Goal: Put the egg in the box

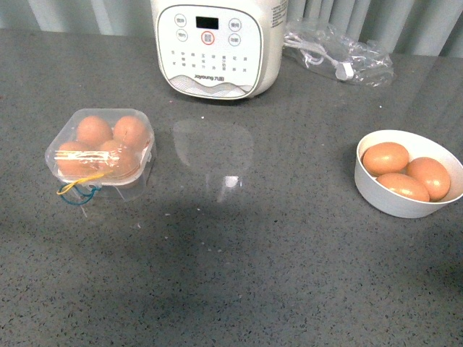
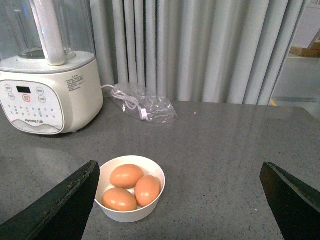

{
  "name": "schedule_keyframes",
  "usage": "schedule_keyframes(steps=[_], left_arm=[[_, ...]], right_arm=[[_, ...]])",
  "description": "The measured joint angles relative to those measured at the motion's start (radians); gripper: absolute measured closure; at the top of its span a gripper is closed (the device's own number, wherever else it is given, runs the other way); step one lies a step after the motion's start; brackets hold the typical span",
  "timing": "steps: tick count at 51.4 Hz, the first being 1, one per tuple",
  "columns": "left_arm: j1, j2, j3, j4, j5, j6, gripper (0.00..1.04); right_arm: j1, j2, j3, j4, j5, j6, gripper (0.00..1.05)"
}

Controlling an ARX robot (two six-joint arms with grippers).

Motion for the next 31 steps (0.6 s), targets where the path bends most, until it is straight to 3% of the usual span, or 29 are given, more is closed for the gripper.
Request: schedule_keyframes(steps=[13,31], left_arm=[[-0.001,-0.226,-0.001,-0.202,0.000,0.000,1.01],[-0.001,-0.388,-0.002,-0.355,0.000,0.000,1.01]], right_arm=[[0.000,0.000,0.000,0.000,0.000,0.000,0.07],[0.000,0.000,0.000,0.000,0.000,0.000,0.07]])
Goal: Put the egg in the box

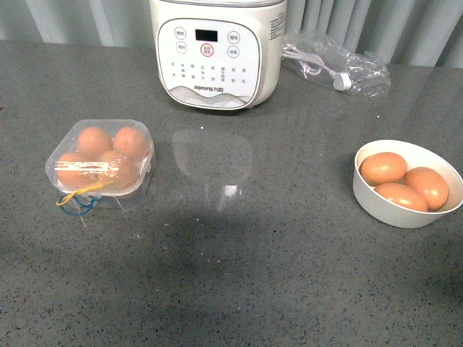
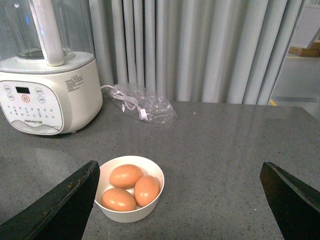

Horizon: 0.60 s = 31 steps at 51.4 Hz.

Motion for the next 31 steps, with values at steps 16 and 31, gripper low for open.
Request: schedule_keyframes(steps=[16,31], left_arm=[[0.000,-0.116,0.000,-0.114,0.000,0.000,1.01],[0.000,-0.231,0.000,-0.235,-0.001,0.000,1.01]], right_arm=[[0.000,0.000,0.000,0.000,0.000,0.000,0.07],[0.000,0.000,0.000,0.000,0.000,0.000,0.07]])
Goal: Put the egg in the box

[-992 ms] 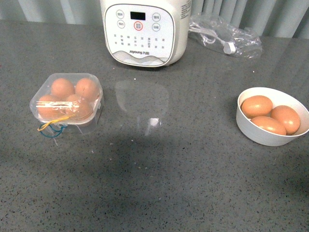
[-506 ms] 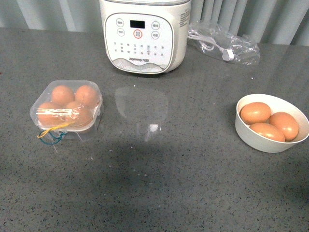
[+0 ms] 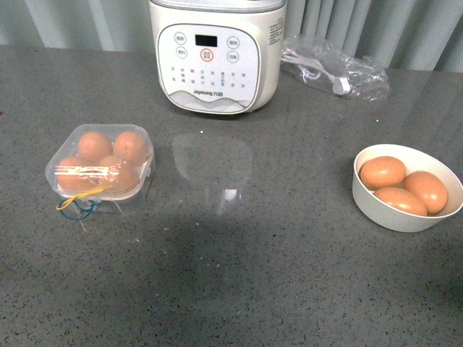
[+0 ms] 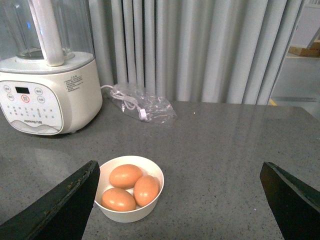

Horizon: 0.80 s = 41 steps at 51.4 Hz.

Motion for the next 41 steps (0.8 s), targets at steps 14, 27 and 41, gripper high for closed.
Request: schedule_keyframes(steps=[14,27,41], left_arm=[[0.000,-0.132,0.000,-0.134,0.001,0.000,0.98],[0.000,-0.132,0.000,-0.134,0.001,0.000,0.52],[0.000,-0.132,0.000,-0.134,0.001,0.003,0.07]], right_arm=[[0.000,0.000,0.000,0.000,0.000,0.000,0.07],[0.000,0.000,0.000,0.000,0.000,0.000,0.07],[0.000,0.000,0.000,0.000,0.000,0.000,0.07]])
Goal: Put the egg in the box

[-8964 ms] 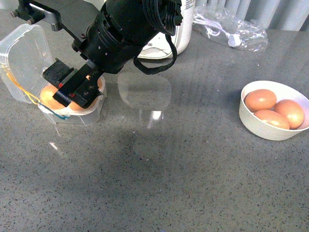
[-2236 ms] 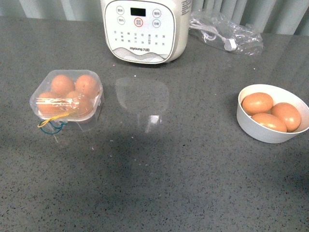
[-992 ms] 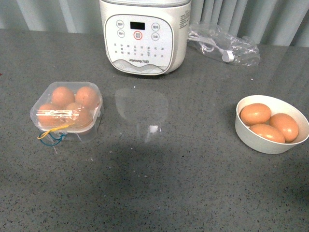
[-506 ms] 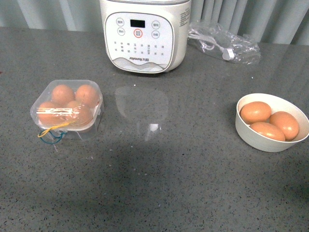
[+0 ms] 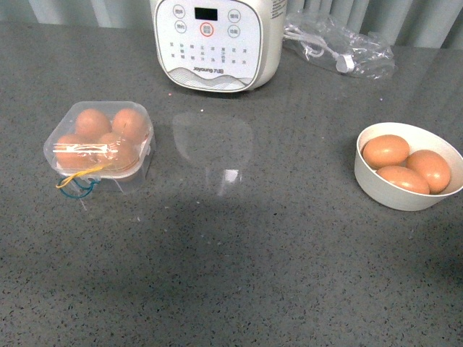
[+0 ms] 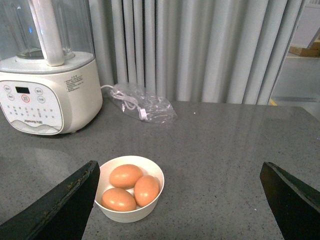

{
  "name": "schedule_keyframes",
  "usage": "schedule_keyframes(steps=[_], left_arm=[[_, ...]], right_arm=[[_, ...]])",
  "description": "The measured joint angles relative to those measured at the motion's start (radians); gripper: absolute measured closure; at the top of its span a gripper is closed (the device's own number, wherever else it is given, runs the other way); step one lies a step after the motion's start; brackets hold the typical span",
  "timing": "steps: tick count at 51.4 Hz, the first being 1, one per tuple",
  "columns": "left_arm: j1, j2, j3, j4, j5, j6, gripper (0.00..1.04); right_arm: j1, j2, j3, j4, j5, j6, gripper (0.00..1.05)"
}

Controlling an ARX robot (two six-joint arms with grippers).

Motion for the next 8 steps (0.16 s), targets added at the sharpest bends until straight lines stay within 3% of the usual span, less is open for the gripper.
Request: schedule_keyframes(steps=[8], left_arm=[[0.000,0.000,0.000,0.000,0.000,0.000,0.07]], right_arm=[[0.000,0.000,0.000,0.000,0.000,0.000,0.07]])
